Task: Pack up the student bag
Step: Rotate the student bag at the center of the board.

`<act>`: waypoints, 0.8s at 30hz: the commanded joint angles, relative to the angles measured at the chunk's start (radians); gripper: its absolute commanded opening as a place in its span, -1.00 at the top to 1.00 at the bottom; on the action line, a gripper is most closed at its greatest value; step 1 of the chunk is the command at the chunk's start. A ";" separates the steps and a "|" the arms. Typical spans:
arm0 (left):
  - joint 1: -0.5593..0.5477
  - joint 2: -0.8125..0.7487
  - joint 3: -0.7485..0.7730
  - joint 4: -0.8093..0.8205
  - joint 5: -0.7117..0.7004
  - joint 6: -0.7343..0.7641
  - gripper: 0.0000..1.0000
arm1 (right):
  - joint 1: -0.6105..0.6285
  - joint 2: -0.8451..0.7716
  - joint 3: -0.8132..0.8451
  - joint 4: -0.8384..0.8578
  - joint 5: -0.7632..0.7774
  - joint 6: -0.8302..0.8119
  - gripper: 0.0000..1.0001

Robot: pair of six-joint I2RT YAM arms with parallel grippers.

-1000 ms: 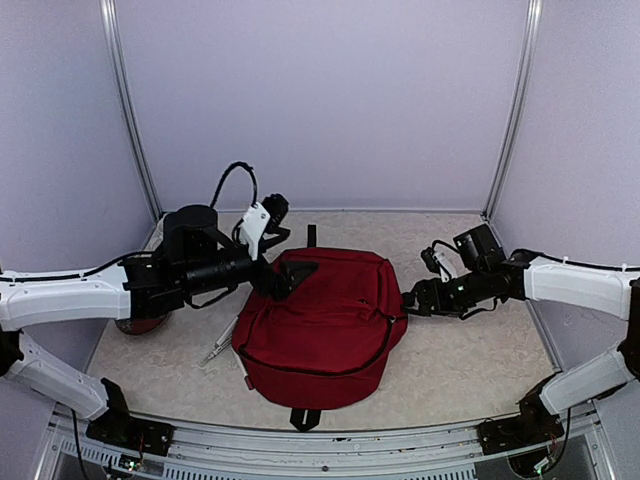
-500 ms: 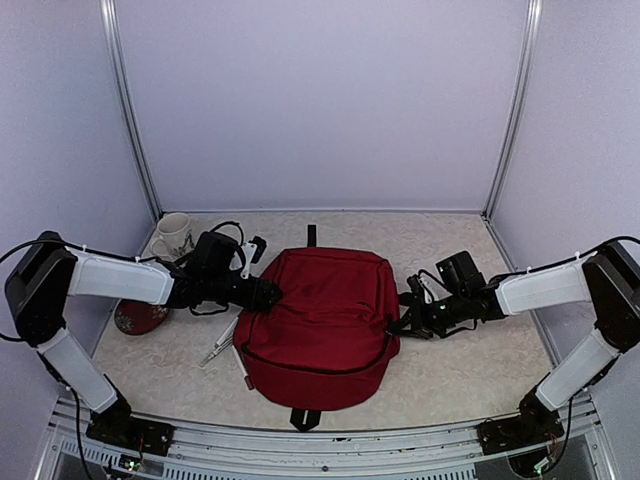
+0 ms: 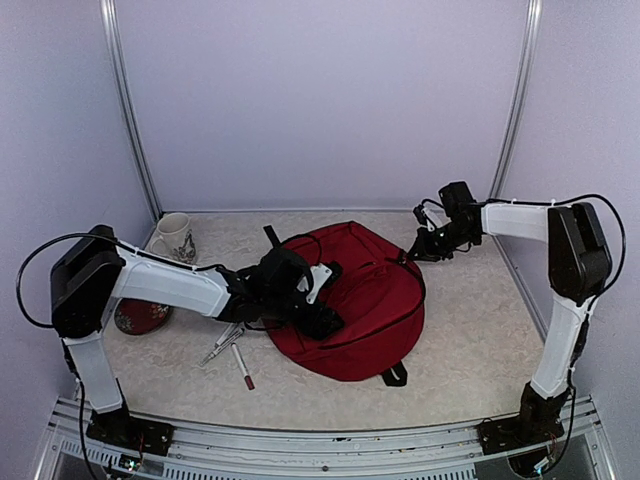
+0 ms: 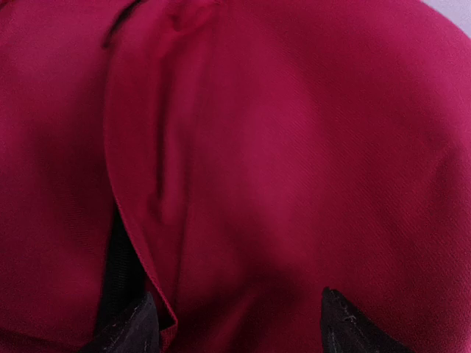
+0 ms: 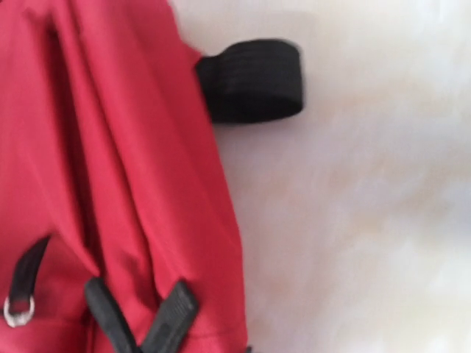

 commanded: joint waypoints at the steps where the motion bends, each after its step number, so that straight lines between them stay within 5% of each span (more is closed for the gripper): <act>1: -0.086 0.113 0.089 0.000 0.143 0.021 -0.42 | -0.022 0.095 0.210 -0.101 0.032 -0.097 1.00; 4: -0.171 0.185 0.210 -0.008 0.167 0.097 -0.42 | -0.022 0.121 0.280 -0.103 -0.003 -0.100 1.00; 10: -0.223 0.154 0.321 0.063 0.197 0.176 -0.64 | -0.021 0.055 0.262 -0.132 -0.015 -0.119 0.16; 16: 0.070 0.039 0.318 0.055 0.173 -0.011 -0.70 | -0.021 -0.178 0.087 -0.125 0.053 -0.060 -0.25; 20: 0.273 0.116 0.416 -0.130 -0.039 -0.095 -0.77 | 0.009 -0.285 -0.092 -0.110 0.061 0.026 -0.68; 24: 0.365 0.218 0.459 -0.167 -0.053 -0.068 -0.98 | 0.092 -0.367 -0.245 -0.150 0.160 0.104 -0.88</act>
